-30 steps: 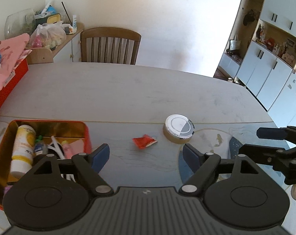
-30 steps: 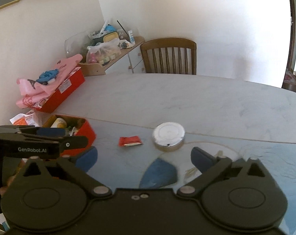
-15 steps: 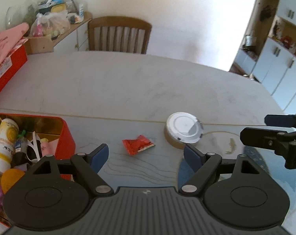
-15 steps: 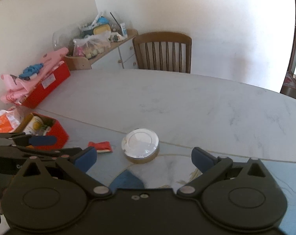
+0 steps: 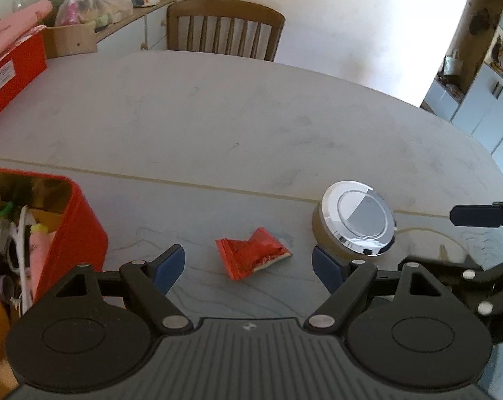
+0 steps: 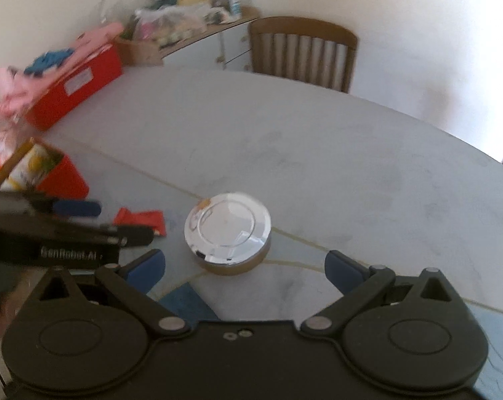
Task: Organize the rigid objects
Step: 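Grasp the red snack packet with left tool while right tool grasps the silver tin, then carry the red packet with left tool while right tool carries the silver tin over the tray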
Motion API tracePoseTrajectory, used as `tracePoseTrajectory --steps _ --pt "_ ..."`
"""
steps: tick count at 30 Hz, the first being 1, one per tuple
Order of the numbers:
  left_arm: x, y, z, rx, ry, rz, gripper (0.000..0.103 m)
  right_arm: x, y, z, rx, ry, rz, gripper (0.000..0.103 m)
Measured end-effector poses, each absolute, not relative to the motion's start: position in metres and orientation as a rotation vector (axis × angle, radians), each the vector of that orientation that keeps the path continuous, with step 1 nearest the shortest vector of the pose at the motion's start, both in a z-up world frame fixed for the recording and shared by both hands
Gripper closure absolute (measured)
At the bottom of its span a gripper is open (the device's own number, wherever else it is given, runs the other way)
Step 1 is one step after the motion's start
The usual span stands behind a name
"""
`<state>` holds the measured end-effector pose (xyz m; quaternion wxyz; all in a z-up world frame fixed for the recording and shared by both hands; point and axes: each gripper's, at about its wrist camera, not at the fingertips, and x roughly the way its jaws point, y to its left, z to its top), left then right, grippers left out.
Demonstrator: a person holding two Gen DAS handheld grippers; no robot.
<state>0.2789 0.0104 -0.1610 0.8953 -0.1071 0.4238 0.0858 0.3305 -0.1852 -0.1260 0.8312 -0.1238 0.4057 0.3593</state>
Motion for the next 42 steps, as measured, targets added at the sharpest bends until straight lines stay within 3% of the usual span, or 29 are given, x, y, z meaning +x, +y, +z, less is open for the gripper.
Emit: tracePoseTrajectory --steps 13,17,23,25,27,35,42 --pt "0.291 0.006 -0.178 -0.087 0.874 0.085 0.020 0.346 -0.161 -0.149 -0.391 0.818 0.865 0.010" --pt "0.289 0.001 -0.178 -0.036 0.865 0.070 0.033 0.350 -0.158 -0.152 -0.393 0.804 0.900 0.012" --pt "0.288 -0.003 -0.175 -0.009 0.859 0.045 0.051 0.356 -0.155 -0.155 -0.386 0.801 0.928 0.021" --pt "0.287 -0.005 -0.175 0.006 0.859 0.039 0.058 0.357 -0.154 -0.156 -0.379 0.812 0.938 0.028" --pt "0.285 -0.010 -0.175 0.032 0.858 0.037 0.064 0.355 -0.154 -0.156 -0.382 0.805 0.937 0.028" --pt "0.284 -0.019 -0.172 0.044 0.870 0.030 0.080 0.344 -0.158 -0.157 -0.382 0.792 0.906 0.028" --pt "0.272 -0.025 -0.170 0.025 0.874 0.030 0.081 0.330 -0.174 -0.153 -0.316 0.823 0.864 0.029"
